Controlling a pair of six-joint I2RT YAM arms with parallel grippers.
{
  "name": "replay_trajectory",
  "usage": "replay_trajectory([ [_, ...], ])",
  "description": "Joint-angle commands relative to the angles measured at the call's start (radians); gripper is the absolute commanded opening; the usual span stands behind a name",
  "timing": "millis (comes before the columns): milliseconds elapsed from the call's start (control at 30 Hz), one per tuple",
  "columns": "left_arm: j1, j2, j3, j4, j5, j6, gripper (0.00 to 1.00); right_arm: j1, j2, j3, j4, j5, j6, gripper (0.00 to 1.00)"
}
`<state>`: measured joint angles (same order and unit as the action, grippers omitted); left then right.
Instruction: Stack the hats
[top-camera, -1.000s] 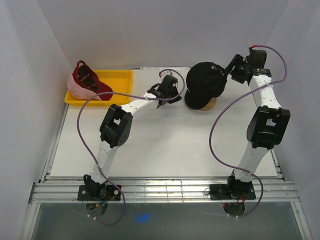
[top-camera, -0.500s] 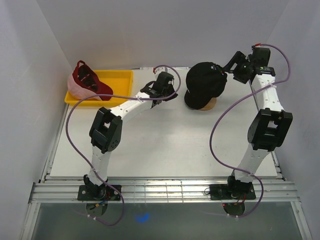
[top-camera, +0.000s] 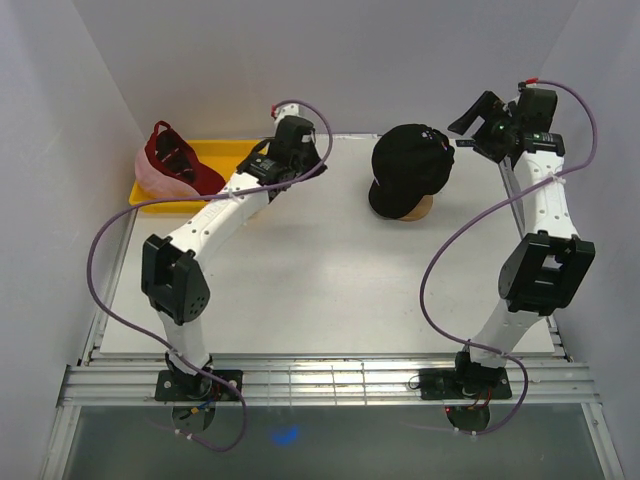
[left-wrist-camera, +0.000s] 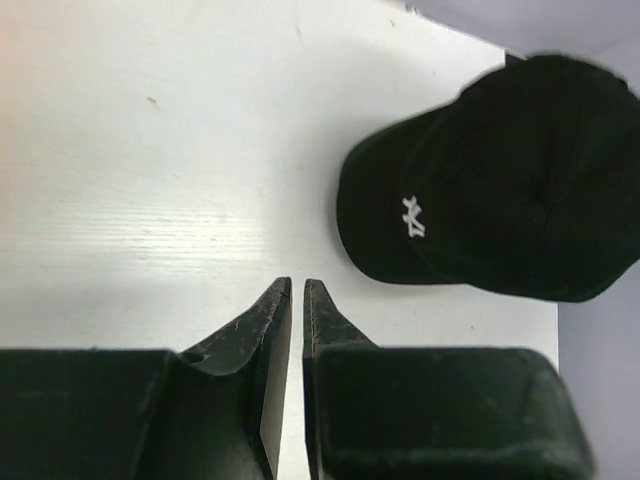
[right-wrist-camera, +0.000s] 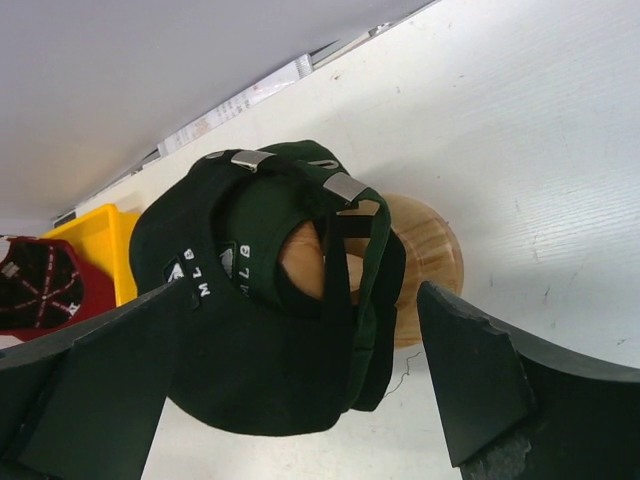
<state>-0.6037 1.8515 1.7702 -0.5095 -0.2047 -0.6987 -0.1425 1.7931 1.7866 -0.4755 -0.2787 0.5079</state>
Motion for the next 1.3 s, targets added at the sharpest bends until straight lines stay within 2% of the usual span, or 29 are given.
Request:
replay_trajectory([
  [0, 0.120, -0.127, 0.035, -0.104, -0.044, 0.042, 0.18, -0.005, -0.081, -0.015, -0.009, -0.048, 0.020, 0.98],
  [67, 0.195, -0.159, 0.028, -0.141, -0.024, 0.041, 0.29, -0.003, -0.135, -0.054, 0.004, -0.071, 0.029, 0.98],
  [100, 0.278, -0.181, 0.028, -0.152, -0.021, 0.048, 0.30, -0.002, -0.153, -0.073, 0.012, -0.101, 0.035, 0.98],
  [167, 0.359, -0.187, 0.044, -0.187, -0.015, 0.050, 0.32, 0.009, -0.208, -0.125, 0.020, -0.129, 0.044, 0.98],
  [233, 0.458, -0.175, 0.058, -0.217, -0.024, 0.067, 0.51, 0.050, -0.271, -0.159, 0.026, -0.134, 0.044, 0.98],
  [467, 0.674, -0.071, 0.101, -0.244, -0.101, 0.079, 0.57, 0.316, -0.412, -0.282, 0.057, -0.059, 0.006, 0.98],
  [700, 0.731, 0.032, 0.168, -0.250, -0.139, 0.074, 0.57, 0.440, -0.452, -0.386, 0.115, -0.059, 0.009, 0.97],
  [1033, 0.752, 0.207, 0.347, -0.259, -0.219, 0.104, 0.56, 0.486, -0.429, -0.403, 0.100, -0.060, -0.043, 0.97],
  [1133, 0.759, 0.232, 0.367, -0.282, -0.242, 0.085, 0.56, 0.488, -0.411, -0.392, 0.104, -0.076, -0.045, 0.96],
  [1267, 0.760, 0.184, 0.287, -0.219, -0.255, 0.105, 0.56, 0.498, -0.399, -0.378, 0.118, -0.082, -0.043, 0.96],
])
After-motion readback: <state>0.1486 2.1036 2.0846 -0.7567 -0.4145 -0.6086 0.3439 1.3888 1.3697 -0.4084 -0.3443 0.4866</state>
